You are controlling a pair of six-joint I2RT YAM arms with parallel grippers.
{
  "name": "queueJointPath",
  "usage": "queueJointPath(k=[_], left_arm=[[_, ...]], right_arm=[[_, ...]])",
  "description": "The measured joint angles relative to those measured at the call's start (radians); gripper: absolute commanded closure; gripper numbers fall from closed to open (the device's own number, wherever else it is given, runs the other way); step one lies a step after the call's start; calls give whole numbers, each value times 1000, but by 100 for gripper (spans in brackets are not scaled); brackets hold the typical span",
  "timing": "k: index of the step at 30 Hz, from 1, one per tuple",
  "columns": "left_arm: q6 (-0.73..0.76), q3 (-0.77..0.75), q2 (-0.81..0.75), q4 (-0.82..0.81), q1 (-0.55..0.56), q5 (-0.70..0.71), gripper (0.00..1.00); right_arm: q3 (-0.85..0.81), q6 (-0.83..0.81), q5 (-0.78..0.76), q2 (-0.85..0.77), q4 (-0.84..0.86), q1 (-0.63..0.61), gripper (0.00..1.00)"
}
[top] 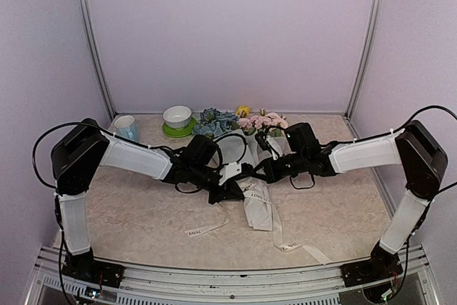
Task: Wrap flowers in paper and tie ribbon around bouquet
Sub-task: Cross the half-tied ribbon over the folded bouquet.
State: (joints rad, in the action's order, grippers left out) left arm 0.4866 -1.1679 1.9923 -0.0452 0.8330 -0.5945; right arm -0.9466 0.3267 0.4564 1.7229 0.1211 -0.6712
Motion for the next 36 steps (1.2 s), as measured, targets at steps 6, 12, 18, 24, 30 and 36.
queueJointPath(k=[6,12,18,24,30,36], left_arm=[[-88,20,-13,-66,-43,-51,98],[-144,19,-34,-92,-77,-86,100],[-165,-74,15,-46,-61,-39,100],[-146,-116,42,28,-36,38,100],[-126,-133,54,84,-15,88,100],[-119,-138,60,102,-12,106,99]], right_arm=[[0,0,0,0,0,0,100],[0,0,8,0,-1,0,100],[-26,-12,14,0,-46,8,69],[-153,-64,6,0,-192,68,84],[-330,-137,-41,77,-375,93,94],[-334,-180,-4,134,-491,100,100]])
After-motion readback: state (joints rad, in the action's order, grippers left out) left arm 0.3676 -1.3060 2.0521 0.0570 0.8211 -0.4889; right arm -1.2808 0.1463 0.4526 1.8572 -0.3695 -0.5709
